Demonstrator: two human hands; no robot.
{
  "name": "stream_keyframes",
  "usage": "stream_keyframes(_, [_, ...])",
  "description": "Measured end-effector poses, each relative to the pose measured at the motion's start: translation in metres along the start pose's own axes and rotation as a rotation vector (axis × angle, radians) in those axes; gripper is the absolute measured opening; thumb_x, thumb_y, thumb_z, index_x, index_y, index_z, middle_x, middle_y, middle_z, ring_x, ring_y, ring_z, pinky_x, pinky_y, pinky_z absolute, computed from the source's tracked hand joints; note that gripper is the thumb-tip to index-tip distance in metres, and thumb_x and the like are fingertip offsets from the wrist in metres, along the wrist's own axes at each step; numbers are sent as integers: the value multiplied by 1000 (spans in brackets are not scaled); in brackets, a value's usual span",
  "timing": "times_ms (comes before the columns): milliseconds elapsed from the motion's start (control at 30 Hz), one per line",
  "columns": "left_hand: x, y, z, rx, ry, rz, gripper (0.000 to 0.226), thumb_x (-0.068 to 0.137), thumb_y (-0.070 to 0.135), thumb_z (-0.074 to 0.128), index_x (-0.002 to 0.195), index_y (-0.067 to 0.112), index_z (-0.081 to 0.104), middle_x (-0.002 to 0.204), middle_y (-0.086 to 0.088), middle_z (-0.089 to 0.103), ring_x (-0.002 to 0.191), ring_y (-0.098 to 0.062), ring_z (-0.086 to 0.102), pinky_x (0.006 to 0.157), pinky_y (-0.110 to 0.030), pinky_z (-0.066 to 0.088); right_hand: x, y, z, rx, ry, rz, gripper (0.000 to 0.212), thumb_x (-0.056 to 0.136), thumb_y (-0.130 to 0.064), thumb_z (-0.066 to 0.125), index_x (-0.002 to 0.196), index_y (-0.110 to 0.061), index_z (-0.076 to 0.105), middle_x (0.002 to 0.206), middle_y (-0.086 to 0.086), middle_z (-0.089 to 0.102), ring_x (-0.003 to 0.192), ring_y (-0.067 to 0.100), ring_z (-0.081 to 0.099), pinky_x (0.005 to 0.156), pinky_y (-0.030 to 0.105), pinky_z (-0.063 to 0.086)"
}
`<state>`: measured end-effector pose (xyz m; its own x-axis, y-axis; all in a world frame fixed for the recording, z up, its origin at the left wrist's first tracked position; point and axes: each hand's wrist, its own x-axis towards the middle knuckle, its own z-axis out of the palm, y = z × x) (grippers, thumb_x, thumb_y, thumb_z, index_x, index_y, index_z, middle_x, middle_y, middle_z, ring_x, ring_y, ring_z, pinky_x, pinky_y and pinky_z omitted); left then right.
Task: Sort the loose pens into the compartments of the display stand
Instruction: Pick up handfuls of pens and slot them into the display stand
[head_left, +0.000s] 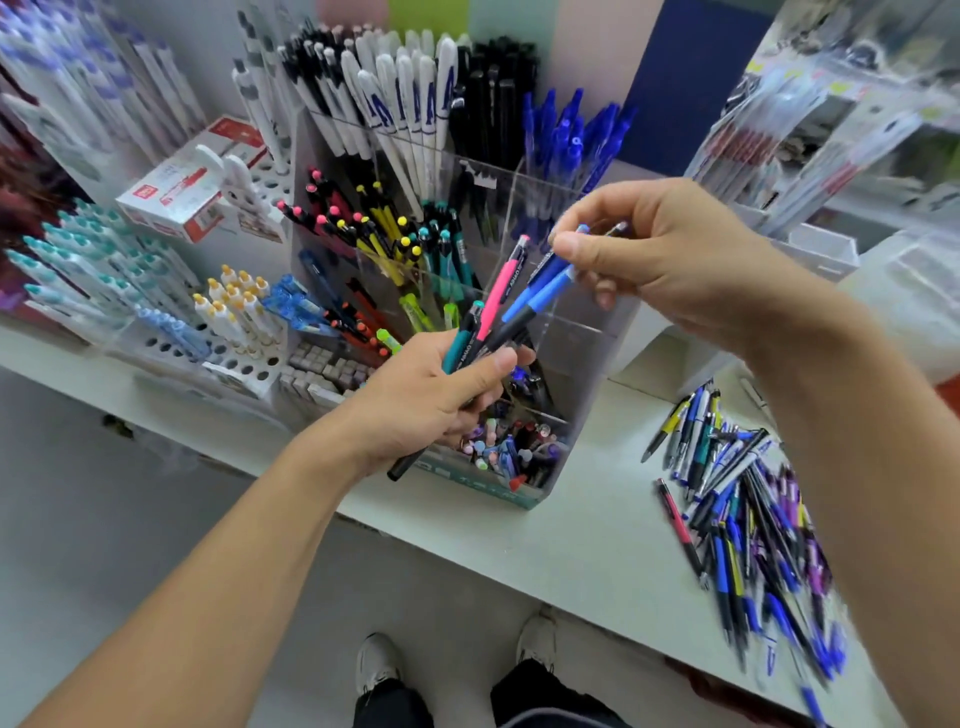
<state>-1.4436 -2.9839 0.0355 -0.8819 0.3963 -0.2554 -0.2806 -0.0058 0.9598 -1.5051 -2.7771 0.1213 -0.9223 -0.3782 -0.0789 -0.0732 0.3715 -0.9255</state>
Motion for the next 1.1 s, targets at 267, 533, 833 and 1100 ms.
stream_keyframes(267, [-27, -14, -46, -189, 180, 8, 36, 95, 30, 53, 128, 18, 64, 68, 2, 43, 44, -6, 27, 38, -15, 24, -3, 1, -1, 119, 304, -137, 13, 98, 0, 59, 93, -10, 65, 77, 5, 67, 60, 9, 64, 58, 18, 54])
stream_keyframes(533, [-49, -37, -68, -524, 650, 53, 35, 107, 32, 43, 130, 11, 59, 63, 4, 44, 40, -3, 28, 35, -14, 25, -7, 2, 70, -225, 384, -231, 8, 97, -10, 63, 100, -17, 64, 83, -4, 68, 66, 15, 67, 62, 31, 58])
stream_keyframes(833, [-66, -60, -72, -553, 690, -58, 31, 106, 26, 48, 127, 8, 61, 77, 5, 59, 45, -5, 31, 35, -14, 24, 84, -11, 170, -499, 131, -362, 4, 98, -5, 56, 101, -8, 57, 87, 6, 69, 82, 27, 65, 76, 46, 54])
stream_keyframes(1100, [-72, -52, -79, -572, 435, -119, 29, 104, 28, 50, 116, 3, 58, 74, 3, 51, 43, -5, 27, 33, -14, 23, 127, -14, 205, -997, -130, -183, 16, 95, 3, 52, 108, -6, 53, 100, 13, 51, 95, 36, 60, 67, 38, 38])
